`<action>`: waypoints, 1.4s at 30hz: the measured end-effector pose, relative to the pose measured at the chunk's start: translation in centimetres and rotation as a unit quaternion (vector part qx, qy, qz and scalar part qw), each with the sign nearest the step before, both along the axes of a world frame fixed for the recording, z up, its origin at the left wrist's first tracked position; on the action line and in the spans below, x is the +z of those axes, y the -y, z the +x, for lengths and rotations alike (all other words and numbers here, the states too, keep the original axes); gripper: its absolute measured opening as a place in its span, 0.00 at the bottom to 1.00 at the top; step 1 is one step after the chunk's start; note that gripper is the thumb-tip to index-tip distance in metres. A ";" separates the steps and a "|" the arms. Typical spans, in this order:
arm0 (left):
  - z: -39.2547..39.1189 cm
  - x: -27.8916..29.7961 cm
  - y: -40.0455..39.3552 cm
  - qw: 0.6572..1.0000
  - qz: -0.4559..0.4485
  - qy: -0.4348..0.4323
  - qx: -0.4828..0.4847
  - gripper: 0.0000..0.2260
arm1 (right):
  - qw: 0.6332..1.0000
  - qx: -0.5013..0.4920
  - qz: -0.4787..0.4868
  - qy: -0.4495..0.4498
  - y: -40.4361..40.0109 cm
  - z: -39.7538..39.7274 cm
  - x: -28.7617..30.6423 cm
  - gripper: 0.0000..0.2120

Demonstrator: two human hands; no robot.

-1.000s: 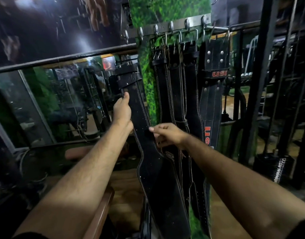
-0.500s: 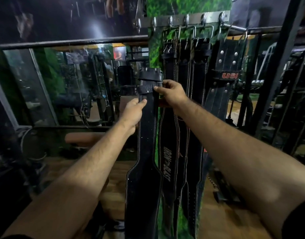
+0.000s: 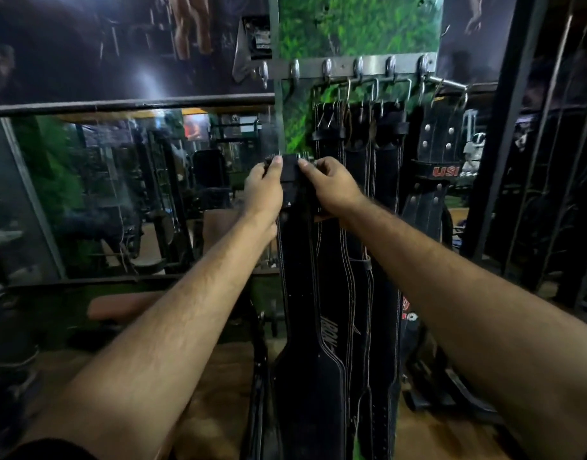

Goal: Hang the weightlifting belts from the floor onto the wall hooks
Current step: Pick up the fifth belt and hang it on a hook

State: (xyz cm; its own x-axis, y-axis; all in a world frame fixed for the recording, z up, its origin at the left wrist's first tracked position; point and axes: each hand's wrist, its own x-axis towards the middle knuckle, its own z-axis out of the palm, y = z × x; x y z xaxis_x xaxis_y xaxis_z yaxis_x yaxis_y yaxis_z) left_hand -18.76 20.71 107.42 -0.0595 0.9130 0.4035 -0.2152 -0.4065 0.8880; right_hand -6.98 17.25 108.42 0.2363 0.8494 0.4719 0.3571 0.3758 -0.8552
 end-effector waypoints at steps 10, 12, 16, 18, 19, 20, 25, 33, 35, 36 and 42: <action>1.8 2.8 -3.0 0.997 0.049 0.057 0.021 0.16 | 0.986 -0.120 0.115 0.015 -2.8 1.0 1.6 0.19; 1.9 3.0 -3.4 0.995 0.025 0.096 0.026 0.10 | 0.990 -0.119 0.081 0.005 -2.9 0.7 1.9 0.28; 2.3 2.6 -4.3 0.988 0.062 0.130 0.054 0.04 | 0.995 -0.096 0.027 0.020 -3.1 0.6 2.2 0.30; 2.4 2.7 -4.4 0.989 0.073 0.125 0.044 0.02 | 0.994 -0.099 0.029 0.020 -3.4 0.7 2.1 0.29; 2.3 2.7 -4.6 0.990 0.072 0.121 0.028 0.03 | 0.994 -0.097 0.034 0.022 -3.4 0.7 2.2 0.28; 2.1 2.8 -4.7 0.991 0.069 0.114 0.015 0.04 | 0.995 -0.088 0.041 0.019 -3.3 0.8 2.3 0.26; 1.5 3.7 -4.8 0.995 0.057 0.080 -0.012 0.13 | 0.996 -0.003 0.085 0.022 -3.0 1.3 3.2 0.08; 0.7 8.0 -6.8 0.988 0.149 -0.030 0.003 0.13 | 0.991 -0.053 0.122 -0.024 -4.8 1.3 6.4 0.09; 0.6 9.6 -7.7 0.985 0.169 -0.045 0.002 0.16 | 0.990 -0.083 0.109 -0.042 -5.9 1.0 7.8 0.17; 0.5 10.3 -8.1 0.986 0.160 -0.049 0.005 0.17 | 0.988 -0.098 0.108 -0.049 -6.6 0.9 8.4 0.21; 1.9 13.3 -11.4 0.999 0.031 -0.002 0.022 0.16 | 0.972 -0.229 0.051 0.017 -7.3 -0.3 11.0 0.20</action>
State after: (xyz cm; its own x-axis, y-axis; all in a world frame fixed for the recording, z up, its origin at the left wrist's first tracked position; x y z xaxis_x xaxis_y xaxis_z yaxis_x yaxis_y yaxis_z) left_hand -16.87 32.12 120.68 -0.0977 0.8824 0.4603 -0.1916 -0.4705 0.8613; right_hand -7.25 24.52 119.38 0.5610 0.6080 0.5618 0.5337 0.2531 -0.8069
